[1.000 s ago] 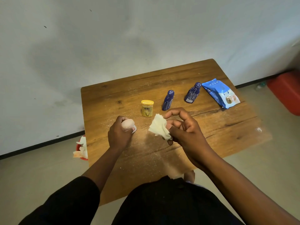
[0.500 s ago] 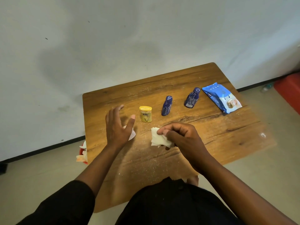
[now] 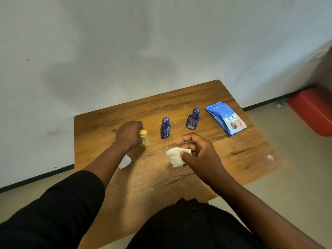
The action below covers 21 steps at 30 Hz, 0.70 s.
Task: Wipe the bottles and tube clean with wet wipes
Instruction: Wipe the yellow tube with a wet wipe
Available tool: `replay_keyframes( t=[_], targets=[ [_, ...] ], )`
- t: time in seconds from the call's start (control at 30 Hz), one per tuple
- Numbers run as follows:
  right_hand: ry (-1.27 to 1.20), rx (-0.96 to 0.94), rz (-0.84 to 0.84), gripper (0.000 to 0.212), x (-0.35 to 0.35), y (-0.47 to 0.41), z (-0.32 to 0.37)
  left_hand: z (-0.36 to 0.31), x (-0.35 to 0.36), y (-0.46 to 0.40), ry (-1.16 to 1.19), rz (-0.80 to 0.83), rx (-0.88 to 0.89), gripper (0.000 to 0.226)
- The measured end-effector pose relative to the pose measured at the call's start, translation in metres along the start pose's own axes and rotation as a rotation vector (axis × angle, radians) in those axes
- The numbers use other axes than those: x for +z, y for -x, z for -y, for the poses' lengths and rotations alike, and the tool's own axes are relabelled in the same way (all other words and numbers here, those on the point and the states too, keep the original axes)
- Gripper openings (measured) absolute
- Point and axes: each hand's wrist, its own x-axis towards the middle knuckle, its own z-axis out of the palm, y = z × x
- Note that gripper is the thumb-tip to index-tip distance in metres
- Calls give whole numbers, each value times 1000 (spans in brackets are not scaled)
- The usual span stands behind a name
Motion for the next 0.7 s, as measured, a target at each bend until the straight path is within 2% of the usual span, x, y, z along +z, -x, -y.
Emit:
replay_keyframes(
  t=[0.17,0.27,0.33,0.43,0.53,0.7],
  targets=[
    [48,5,-3,33,-18,-5,-3,-2,-8,13,101,-28,-67,31],
    [50,-4,-2,30,-28,-9,-2,-10,-30,38,395,-75,-120,23],
    [8,-6,-7,29,-33,-11,0,-22,-49,63,652,-164,-158,21],
    [-101,-25,4,25,-36,-10,6,-44,-68,97,858,-402,-190,18],
    [-167,-60,45,23,-35,-9,13,-64,-77,116,1013,-552,-159,27],
    [-263,-127,119,20,-33,-11,33,-90,-87,143,1245,-579,29,31]
  ],
)
